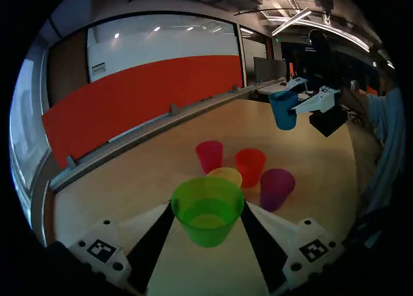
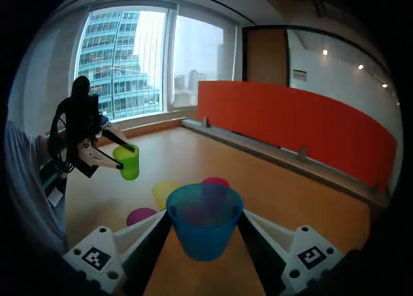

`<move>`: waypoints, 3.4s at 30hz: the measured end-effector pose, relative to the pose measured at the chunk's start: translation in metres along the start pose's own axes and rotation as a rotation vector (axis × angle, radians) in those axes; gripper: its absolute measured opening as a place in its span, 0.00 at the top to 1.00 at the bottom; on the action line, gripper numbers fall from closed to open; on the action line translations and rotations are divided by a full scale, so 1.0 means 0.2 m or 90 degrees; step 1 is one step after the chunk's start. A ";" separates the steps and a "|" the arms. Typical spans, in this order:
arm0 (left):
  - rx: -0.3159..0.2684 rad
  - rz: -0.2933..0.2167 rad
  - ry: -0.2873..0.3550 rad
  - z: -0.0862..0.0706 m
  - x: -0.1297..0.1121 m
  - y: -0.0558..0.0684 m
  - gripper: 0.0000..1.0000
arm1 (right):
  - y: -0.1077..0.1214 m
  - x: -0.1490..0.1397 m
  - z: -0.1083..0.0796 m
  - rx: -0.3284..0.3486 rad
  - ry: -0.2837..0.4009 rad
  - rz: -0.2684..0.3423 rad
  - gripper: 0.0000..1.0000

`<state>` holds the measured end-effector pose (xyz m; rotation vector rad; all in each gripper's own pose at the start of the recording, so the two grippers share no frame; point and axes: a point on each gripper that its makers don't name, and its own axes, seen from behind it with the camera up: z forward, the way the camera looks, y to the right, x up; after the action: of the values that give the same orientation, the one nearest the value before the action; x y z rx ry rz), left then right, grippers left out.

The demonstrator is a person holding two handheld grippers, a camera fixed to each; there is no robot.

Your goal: Pour water

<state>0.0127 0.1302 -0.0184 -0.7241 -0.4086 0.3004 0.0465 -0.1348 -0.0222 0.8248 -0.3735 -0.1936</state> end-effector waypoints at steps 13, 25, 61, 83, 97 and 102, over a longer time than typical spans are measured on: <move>-0.029 -0.001 -0.065 0.12 -0.20 0.03 0.13 | -0.03 -0.26 0.08 0.015 -0.065 0.014 0.11; -0.042 -0.015 -0.086 0.20 -0.31 0.03 0.13 | -0.05 -0.35 0.13 0.023 -0.090 0.020 0.11; -0.042 -0.033 -0.125 0.17 -0.47 0.02 0.03 | -0.10 -0.40 0.18 0.025 -0.103 0.016 0.11; -0.009 -0.050 -0.092 -0.03 -0.42 -0.03 0.03 | -0.12 -0.62 0.25 0.030 -0.149 0.013 0.11; -0.007 -0.049 -0.086 -0.06 -0.40 -0.01 0.03 | -0.11 -0.66 0.20 0.021 -0.158 0.009 0.10; -0.009 -0.052 -0.087 -0.05 -0.40 0.00 0.03 | -0.11 -0.67 0.18 0.017 -0.159 0.011 0.09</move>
<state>-0.0526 0.0918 -0.0455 -0.7015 -0.5695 0.2720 -0.0915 -0.1333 -0.0495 0.8249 -0.6182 -0.2777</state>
